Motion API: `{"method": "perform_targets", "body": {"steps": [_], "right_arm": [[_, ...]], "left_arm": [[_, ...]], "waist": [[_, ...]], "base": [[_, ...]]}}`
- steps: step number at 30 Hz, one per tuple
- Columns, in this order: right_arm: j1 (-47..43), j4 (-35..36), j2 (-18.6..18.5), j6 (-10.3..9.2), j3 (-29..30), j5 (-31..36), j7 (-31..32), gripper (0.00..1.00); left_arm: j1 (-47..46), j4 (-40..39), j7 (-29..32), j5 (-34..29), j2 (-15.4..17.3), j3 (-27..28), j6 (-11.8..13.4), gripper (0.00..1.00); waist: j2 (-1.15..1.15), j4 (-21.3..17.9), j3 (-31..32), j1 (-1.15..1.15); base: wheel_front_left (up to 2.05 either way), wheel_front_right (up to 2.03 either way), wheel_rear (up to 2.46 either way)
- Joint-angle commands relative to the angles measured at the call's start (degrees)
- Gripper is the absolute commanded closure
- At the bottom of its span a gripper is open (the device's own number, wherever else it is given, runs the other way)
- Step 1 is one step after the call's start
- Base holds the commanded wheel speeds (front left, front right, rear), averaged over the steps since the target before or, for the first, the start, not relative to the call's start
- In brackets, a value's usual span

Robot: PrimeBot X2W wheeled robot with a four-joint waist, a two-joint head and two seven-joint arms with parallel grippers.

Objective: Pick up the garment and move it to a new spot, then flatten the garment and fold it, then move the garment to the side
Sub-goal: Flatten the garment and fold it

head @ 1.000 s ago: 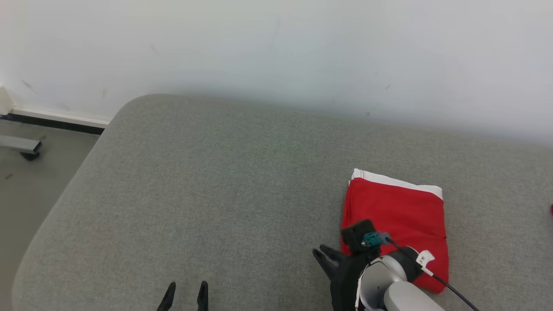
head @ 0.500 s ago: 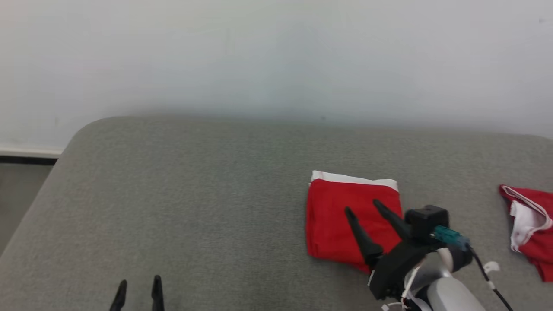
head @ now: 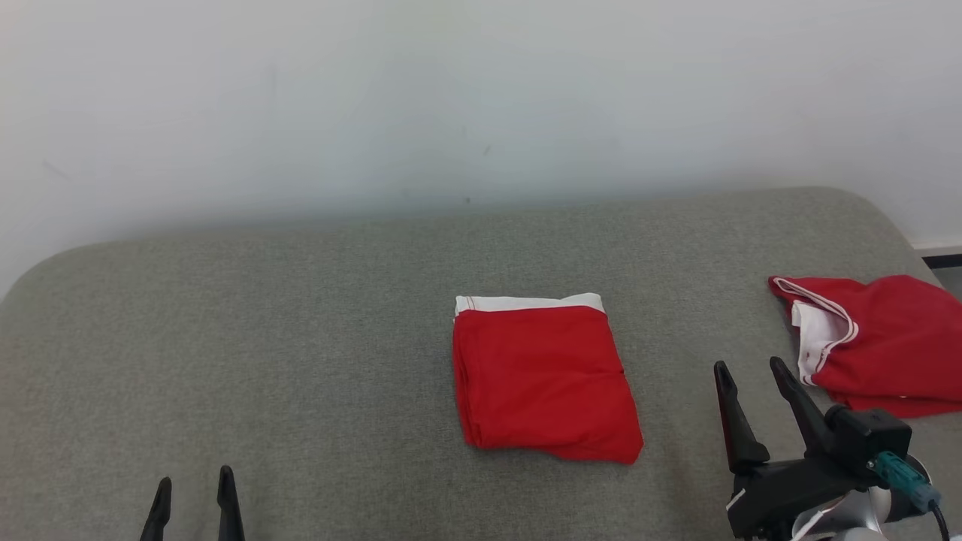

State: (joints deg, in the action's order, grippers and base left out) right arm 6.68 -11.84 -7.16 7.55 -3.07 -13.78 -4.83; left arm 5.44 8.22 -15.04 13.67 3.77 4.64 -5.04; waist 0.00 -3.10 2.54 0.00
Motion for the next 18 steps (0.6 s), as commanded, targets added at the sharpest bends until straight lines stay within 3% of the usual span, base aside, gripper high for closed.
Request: {"method": "perform_targets", "body": {"steps": [1,18], "right_arm": [[-1.0,-0.5,-0.5,-0.17,0.1,-0.3,-0.8,0.00],[-1.1,-10.0,-3.9,-0.17,-4.8,-5.2,-6.5,0.00]], "left_arm": [[-0.3,0.5,-0.2,-0.7,0.0,0.5,-0.1,0.00],[2.5,3.7,-0.2,-3.2,-0.6,2.2,-1.4,0.00]], "waist": [[0.00,-1.6,-0.2,0.00],[0.00,-2.5,1.0,0.00]], "base": [[0.00,0.00,0.00],[0.00,0.00,0.00]]}}
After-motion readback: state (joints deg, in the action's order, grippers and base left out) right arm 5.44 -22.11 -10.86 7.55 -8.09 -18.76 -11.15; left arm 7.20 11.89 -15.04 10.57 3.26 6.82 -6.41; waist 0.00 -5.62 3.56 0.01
